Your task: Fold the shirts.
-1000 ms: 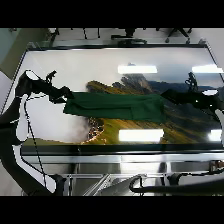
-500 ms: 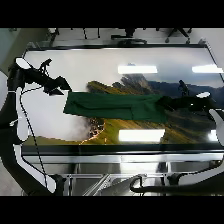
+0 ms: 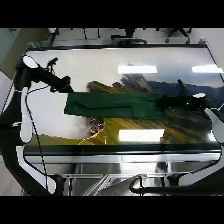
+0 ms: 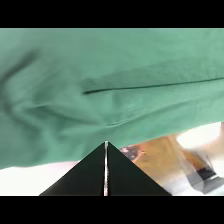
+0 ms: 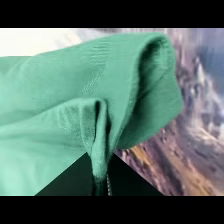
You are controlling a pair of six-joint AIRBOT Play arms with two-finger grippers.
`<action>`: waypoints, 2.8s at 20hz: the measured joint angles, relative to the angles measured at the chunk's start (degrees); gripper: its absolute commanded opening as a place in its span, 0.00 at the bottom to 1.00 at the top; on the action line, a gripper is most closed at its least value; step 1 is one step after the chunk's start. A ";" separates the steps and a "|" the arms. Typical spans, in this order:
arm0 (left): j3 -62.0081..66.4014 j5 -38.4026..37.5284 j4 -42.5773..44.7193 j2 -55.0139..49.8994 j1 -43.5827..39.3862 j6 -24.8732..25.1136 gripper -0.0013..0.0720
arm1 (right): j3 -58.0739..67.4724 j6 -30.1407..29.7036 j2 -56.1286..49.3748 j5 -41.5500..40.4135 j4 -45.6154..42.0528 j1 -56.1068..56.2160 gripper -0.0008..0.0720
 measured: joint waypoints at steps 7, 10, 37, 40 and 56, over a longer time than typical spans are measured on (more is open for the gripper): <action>-11.47 21.62 -0.02 -1.11 -20.70 0.00 0.03 | 6.80 1.42 7.04 9.16 0.48 -4.72 0.04; -11.87 34.07 -0.02 -4.15 -30.21 -0.07 0.03 | 12.00 4.72 9.35 16.72 0.48 -6.51 0.04; 4.70 14.43 -1.55 21.35 -10.43 -3.48 0.04 | 21.29 11.17 6.10 -1.29 9.14 34.23 0.54; -0.76 15.32 -1.55 26.71 -7.48 -1.14 0.04 | 21.27 1.09 -1.01 -24.28 10.62 50.23 0.54; -8.33 16.04 -1.46 30.93 -5.62 4.87 0.04 | 21.31 22.93 -0.55 -3.69 -14.99 26.32 0.96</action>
